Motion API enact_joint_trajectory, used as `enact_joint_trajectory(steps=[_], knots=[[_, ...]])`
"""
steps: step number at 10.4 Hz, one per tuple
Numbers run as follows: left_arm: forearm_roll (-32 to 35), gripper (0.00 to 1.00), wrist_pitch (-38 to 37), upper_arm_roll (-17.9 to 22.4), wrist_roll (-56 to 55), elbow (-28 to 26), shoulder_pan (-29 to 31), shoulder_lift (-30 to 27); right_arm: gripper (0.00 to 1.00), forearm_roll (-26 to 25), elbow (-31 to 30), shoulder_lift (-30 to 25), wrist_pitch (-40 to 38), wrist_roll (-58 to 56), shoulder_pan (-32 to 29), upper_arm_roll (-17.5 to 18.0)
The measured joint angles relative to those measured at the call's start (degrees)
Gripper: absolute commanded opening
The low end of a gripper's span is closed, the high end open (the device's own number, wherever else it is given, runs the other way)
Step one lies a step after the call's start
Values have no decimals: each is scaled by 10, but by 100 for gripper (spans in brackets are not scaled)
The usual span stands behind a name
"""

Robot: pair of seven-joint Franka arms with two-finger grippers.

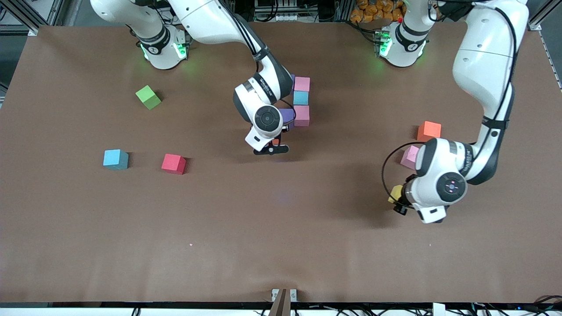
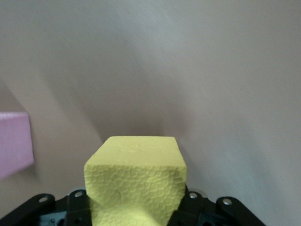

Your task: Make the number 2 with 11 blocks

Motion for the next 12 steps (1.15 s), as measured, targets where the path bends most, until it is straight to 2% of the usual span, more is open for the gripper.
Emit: enact_joint_trajectory(steps=[3, 7, 12], knots=[[0, 0, 0, -8, 26, 7, -57, -9, 0, 0, 0, 0, 0, -13, 0, 0], [1, 0, 0, -68, 94, 8, -75, -10, 0, 0, -2, 0, -1, -16, 0, 0], [6, 0, 0, -74, 173, 6, -112, -9, 0, 0, -2, 0, -1, -16, 0, 0]])
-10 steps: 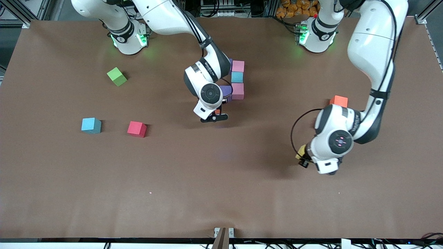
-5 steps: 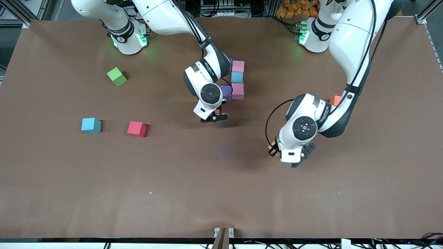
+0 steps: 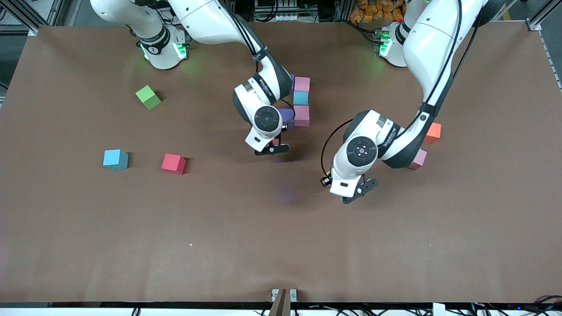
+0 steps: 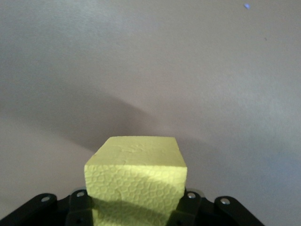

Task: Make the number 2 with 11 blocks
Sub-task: 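Release the orange cube with the right gripper while the left gripper carries yellow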

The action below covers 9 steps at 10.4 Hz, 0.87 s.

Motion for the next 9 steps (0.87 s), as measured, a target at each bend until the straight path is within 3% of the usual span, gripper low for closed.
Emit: enact_joint_trajectory(steps=[6, 7, 8, 9], knots=[[1, 0, 0, 2, 82, 0, 1, 0, 1, 0, -5, -2, 0, -11, 3, 0], [1, 0, 0, 3, 83, 0, 2, 0, 17, 0, -6, -3, 0, -11, 4, 0], [1, 0, 0, 4, 84, 0, 2, 0, 76, 0, -6, -3, 0, -11, 4, 0], [1, 0, 0, 4, 85, 0, 3, 0, 100, 0, -7, -3, -1, -10, 4, 0]])
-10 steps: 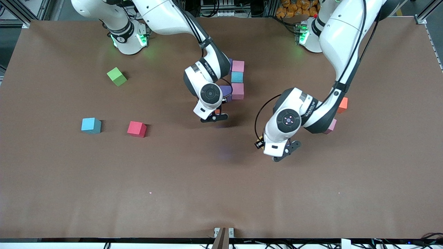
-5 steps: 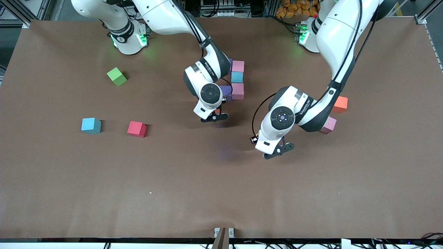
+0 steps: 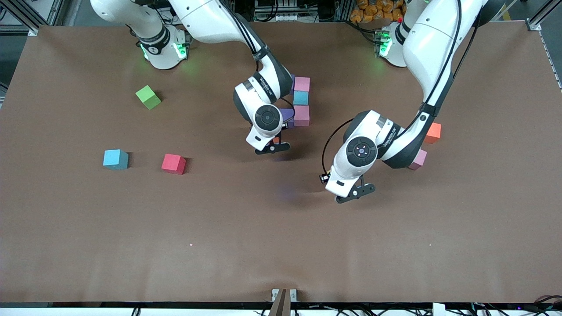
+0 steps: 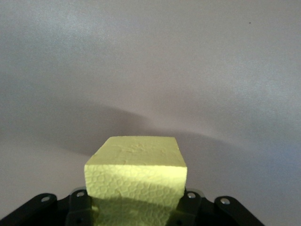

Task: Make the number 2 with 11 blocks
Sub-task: 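Release the orange cube with the right gripper while the left gripper carries yellow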

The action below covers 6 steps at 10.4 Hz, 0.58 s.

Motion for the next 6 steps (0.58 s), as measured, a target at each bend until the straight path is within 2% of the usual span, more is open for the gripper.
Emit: enact_joint_trajectory(steps=[3, 6], knots=[[0, 0, 0, 0, 3, 0, 0, 0, 100, 4, -16, 8, -1, 13, 4, 1], [0, 0, 0, 0, 4, 0, 0, 0, 100, 9, -5, 8, -3, 33, 4, -3]])
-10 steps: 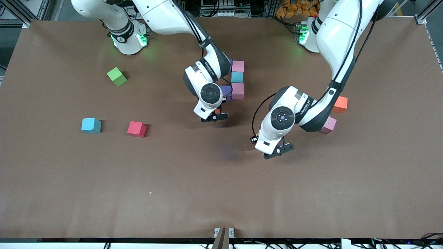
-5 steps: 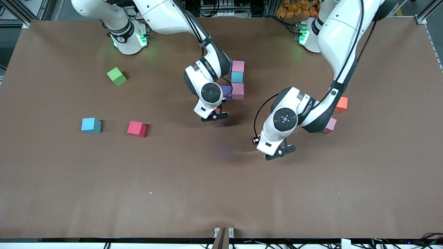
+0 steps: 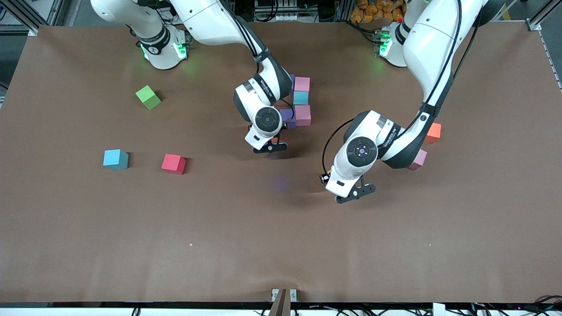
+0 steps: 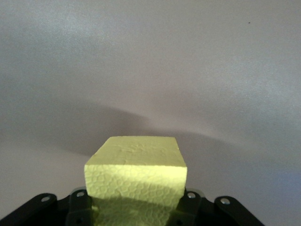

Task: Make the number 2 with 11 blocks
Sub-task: 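Move the right gripper toward the pink cube while the left gripper carries yellow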

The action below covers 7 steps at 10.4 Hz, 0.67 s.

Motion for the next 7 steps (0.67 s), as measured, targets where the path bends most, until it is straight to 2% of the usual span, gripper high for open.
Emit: enact_joint_trajectory(steps=[3, 7], knots=[[0, 0, 0, 0, 0, 0, 0, 0, 100, 31, 37, -3, -47, 4, -17, -5], [0, 0, 3, 0, 0, 1, -1, 0, 100, 37, 82, -10, -108, 5, -40, -6]])
